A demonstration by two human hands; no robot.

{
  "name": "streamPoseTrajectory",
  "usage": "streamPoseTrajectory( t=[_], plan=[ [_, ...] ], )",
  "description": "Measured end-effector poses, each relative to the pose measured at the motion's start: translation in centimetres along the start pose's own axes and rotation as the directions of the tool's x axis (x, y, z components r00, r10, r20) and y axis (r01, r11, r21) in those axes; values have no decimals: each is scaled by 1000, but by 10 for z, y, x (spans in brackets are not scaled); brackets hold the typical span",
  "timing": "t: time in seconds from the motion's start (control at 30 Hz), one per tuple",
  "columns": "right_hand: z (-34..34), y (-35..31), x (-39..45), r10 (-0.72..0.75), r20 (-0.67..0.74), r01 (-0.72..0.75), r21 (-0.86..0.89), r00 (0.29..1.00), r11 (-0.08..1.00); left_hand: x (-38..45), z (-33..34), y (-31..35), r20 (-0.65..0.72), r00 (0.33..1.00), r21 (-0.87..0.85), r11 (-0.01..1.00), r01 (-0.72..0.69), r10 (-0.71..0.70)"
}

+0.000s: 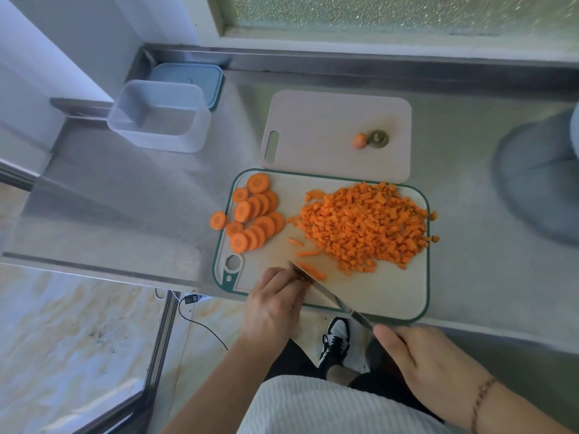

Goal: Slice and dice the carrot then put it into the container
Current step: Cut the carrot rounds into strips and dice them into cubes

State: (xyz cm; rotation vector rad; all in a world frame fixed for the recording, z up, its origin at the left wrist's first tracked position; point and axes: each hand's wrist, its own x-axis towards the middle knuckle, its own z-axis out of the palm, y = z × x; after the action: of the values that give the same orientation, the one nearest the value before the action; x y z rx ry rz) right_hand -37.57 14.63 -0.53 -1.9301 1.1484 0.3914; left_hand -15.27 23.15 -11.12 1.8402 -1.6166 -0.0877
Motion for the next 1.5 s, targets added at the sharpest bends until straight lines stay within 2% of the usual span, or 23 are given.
streamPoseTrajectory(
  t=[0.2,0.5,0.67,0.8,0.97,1.23,1.37,1.5],
  plan=[
    [16,-8,15,-32,7,33,-73,999,997,-4,-3,1,3,1000,-2,1000,-17,17],
    [20,4,6,-83,-56,85,46,995,995,-2,-6,-3,28,999,3,1000,-29,29],
    [18,-2,1,-29,-6,29,43,1000,999,0,-7,-4,25,999,6,999,-38,38],
    [20,-8,6,1,31,0,-29,1000,1000,-2,-5,-3,10,1000,-20,1000,4,-4],
    [28,-18,24,-73,-60,69,-64,996,996,-1,-6,-3,5,1000,-65,997,30,-30],
    [5,5,-9,-43,-122,66,189,992,980,4,-29,-15,57,998,-135,991,0,7],
    [-5,15,-11,29,-198,14,212,980,977,34,-30,-37,91,988,12,992,-127,125],
    [-6,20,-10,49,-229,7,238,972,971,70,-16,-52,203,941,197,930,-311,271]
  ],
)
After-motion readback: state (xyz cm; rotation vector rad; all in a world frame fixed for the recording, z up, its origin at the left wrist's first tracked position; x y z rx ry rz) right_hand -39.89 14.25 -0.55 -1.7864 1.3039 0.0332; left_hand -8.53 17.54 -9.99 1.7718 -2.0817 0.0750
